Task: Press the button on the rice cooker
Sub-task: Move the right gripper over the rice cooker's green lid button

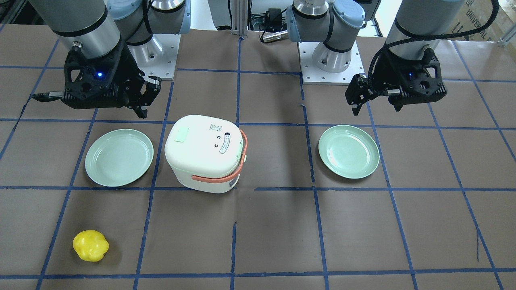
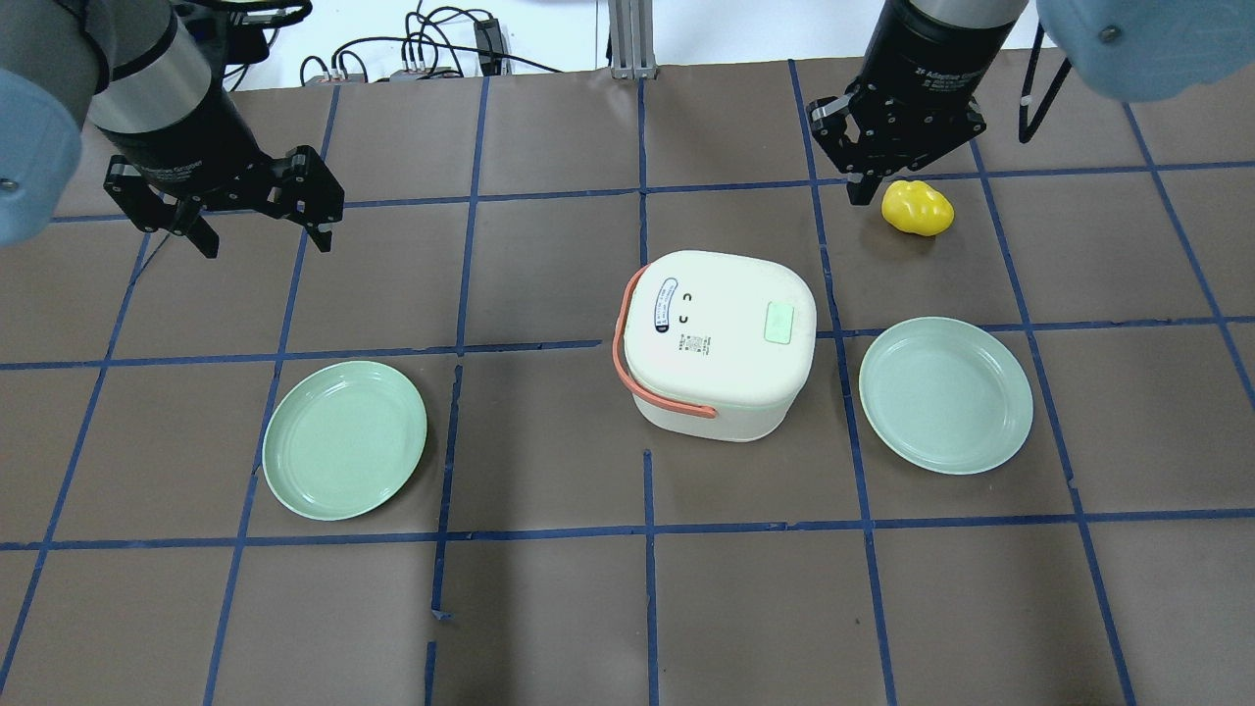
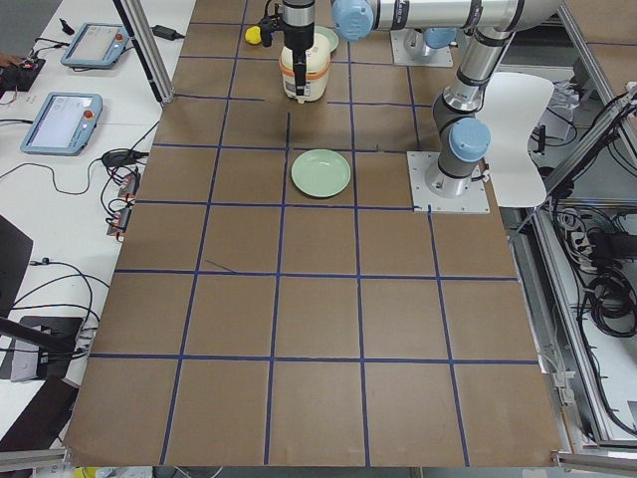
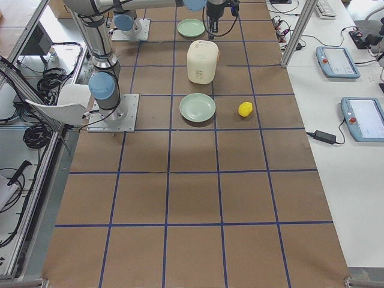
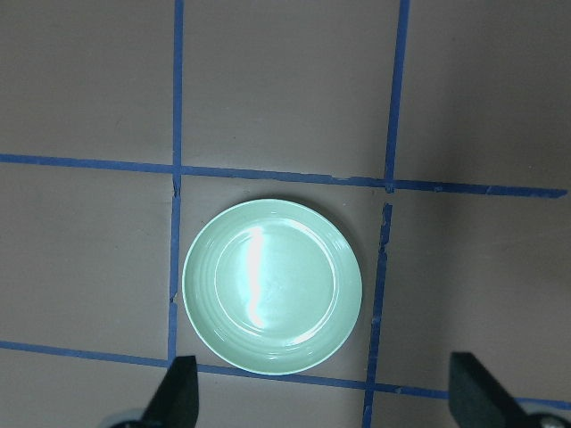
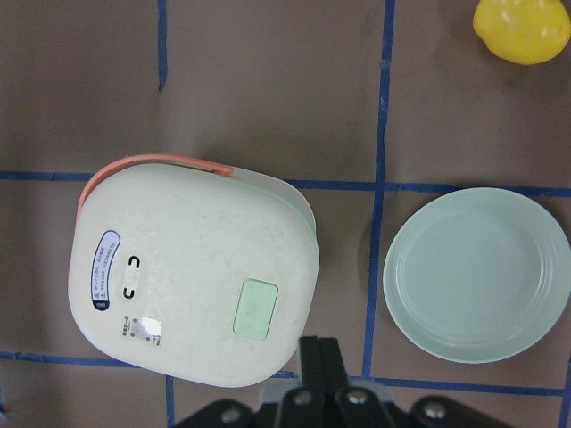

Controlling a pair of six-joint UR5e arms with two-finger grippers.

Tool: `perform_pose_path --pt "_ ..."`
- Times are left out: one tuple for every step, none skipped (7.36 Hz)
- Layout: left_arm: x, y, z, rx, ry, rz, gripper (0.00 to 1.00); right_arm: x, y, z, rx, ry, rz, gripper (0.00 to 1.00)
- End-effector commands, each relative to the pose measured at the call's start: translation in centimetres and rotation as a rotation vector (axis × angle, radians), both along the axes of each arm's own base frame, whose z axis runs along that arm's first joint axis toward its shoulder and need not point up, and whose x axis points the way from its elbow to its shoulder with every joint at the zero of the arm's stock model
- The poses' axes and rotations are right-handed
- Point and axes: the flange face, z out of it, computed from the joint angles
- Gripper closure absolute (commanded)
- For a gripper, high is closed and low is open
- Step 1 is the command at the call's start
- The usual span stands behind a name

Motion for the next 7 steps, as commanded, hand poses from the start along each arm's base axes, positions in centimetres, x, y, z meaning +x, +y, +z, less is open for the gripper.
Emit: perform_pose_path --pt "0.0 0.0 -0.1 0.001 0.000 0.000 0.00 1.4 1.7 -3.4 0.067 -0.002 -0.056 0.92" --pt "0.0 0.0 -0.1 0.001 0.000 0.000 0.00 1.4 2.0 -4.7 0.042 0.001 -0.070 0.92" --pt "0.0 0.0 -0.1 0.001 0.000 0.000 0.00 1.6 2.1 -6.4 0.044 -0.004 -0.099 0.92" --pt "0.0 0.0 -0.1 0.001 0.000 0.000 0.00 1.7 2.6 -8.4 0.049 -0.001 -0.125 0.92" --pt "-0.1 0.0 -0.1 0.001 0.000 -0.001 0.00 2.5 2.8 -9.4 0.028 -0.001 -0.154 0.92" --pt "0.0 0.0 -0.1 0.001 0.000 0.000 0.00 3.4 2.7 -9.6 0.005 0.007 -0.161 0.92" --pt "0.0 0.0 -0.1 0.001 0.000 0.000 0.00 3.7 2.8 -10.0 0.013 0.009 -0.176 0.92"
